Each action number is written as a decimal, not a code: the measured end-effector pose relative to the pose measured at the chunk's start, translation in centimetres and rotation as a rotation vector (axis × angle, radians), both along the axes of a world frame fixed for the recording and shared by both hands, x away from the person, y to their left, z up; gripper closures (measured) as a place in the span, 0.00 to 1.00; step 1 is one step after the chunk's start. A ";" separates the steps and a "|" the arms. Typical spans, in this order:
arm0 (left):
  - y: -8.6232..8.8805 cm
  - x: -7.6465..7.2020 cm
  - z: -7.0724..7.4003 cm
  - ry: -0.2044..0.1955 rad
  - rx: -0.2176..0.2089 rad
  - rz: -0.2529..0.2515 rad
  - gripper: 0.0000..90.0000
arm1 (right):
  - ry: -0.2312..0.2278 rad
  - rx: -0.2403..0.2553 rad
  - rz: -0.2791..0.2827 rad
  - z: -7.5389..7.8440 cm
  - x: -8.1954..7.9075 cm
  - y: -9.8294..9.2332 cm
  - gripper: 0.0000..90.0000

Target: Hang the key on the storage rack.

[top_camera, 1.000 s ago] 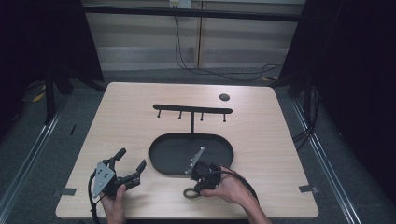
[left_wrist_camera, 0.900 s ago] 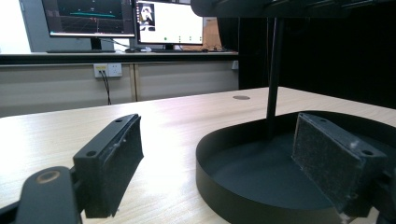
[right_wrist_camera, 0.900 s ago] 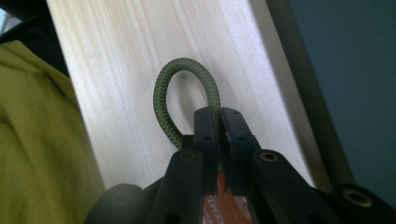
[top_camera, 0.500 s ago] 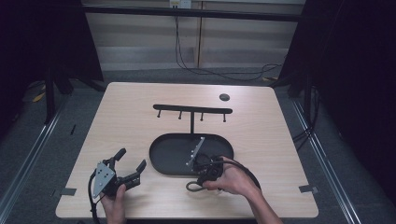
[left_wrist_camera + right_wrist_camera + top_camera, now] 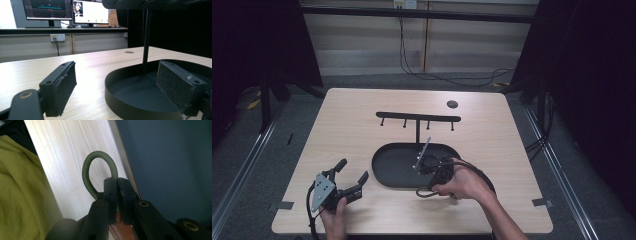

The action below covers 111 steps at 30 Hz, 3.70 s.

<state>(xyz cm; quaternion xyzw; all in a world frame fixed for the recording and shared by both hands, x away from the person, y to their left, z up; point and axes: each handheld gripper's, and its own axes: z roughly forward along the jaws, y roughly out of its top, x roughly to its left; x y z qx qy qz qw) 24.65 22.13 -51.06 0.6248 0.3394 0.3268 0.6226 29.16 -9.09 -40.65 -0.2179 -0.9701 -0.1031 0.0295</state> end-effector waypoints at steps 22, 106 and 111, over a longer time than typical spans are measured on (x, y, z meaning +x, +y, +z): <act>0.0 0.0 0.0 -0.001 -0.003 -0.002 0.18 | -0.015 -0.037 0.009 4.1 1.5 -0.1 0.95; 0.0 0.0 0.0 -0.003 0.007 -0.001 0.18 | -0.122 -0.011 -0.075 12.5 11.8 0.8 0.94; 0.0 0.0 0.0 -0.002 -0.004 0.000 0.18 | -0.118 -0.003 -0.085 12.5 11.8 0.6 0.94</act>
